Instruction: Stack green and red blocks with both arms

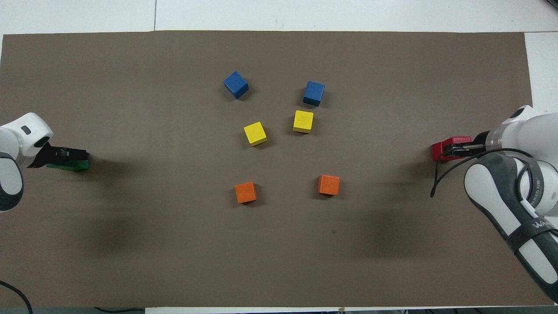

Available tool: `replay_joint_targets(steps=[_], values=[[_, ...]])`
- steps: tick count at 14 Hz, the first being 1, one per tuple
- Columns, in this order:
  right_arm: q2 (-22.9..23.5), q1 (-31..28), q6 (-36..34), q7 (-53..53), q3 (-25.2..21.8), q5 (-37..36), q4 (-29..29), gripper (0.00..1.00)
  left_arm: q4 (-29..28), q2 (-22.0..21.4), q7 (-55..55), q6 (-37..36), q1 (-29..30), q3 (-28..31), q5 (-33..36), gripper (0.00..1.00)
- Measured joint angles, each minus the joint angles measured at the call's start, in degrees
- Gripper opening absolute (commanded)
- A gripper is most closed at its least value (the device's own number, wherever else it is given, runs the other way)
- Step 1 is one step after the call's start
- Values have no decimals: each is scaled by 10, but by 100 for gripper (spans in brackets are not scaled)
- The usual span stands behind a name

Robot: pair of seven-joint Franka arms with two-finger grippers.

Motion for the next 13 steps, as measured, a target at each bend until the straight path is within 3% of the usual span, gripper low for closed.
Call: replay_joint_targets(steps=[5, 13], values=[[0, 0, 0, 0, 1, 0, 0, 0, 16, -3, 0, -3, 0, 0, 0, 100], [-2, 1, 0, 0, 1, 0, -2, 0, 176, -38, 1, -205, -3, -7, 0, 100]])
